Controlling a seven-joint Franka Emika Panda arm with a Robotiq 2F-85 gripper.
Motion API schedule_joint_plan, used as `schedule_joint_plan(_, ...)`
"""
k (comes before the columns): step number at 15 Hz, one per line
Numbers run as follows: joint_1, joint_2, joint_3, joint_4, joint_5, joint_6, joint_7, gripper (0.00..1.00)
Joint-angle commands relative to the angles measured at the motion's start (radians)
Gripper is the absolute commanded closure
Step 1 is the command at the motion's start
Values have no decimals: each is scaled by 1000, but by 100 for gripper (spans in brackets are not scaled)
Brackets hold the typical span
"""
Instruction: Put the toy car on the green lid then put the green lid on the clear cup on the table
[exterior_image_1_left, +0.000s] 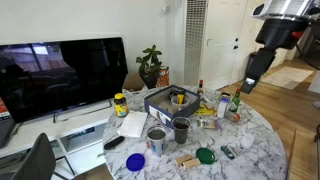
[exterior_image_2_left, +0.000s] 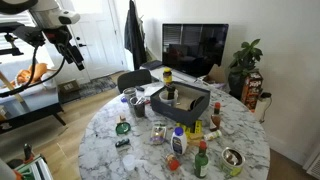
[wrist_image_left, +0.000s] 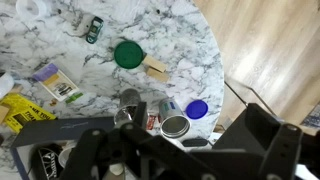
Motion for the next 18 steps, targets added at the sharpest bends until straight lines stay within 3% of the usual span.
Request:
schedule_joint_plan(1, 0, 0, -1, 2, -2, -3, 1, 0)
schedule_joint_plan(11, -11, 28, -6, -7, 7, 3, 13, 0)
schedule_joint_plan(15, -7, 150, -26, -75, 30, 95, -42, 0)
schedule_joint_plan(18, -15, 250, -29, -137, 9, 241, -68, 0)
